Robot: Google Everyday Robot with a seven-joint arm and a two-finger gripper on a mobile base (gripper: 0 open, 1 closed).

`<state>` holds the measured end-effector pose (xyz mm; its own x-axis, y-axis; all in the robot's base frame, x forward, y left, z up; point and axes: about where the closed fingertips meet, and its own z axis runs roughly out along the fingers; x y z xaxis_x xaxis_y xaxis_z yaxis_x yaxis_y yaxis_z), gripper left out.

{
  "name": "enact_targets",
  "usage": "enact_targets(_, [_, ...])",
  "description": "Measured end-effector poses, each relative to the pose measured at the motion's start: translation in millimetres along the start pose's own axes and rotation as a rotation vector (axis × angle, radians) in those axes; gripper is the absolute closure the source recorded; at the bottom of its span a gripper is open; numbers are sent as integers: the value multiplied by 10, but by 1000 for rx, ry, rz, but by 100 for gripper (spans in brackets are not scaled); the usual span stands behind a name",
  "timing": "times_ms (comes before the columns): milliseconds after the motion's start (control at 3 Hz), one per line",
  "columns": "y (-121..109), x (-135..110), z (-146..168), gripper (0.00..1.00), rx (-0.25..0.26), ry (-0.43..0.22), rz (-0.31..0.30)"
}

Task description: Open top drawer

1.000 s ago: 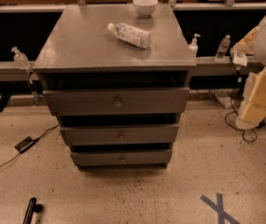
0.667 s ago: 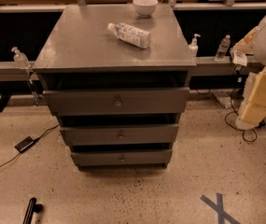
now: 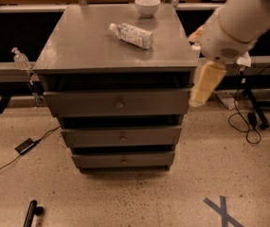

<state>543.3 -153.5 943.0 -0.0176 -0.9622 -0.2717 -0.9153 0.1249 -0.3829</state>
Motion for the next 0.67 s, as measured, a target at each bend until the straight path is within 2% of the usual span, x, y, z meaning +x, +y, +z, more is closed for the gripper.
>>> enact_targets(333, [-630,-439,618,0,75,-88,-125])
enact_targets(667, [-777,-534,802,0,87,-115,-145])
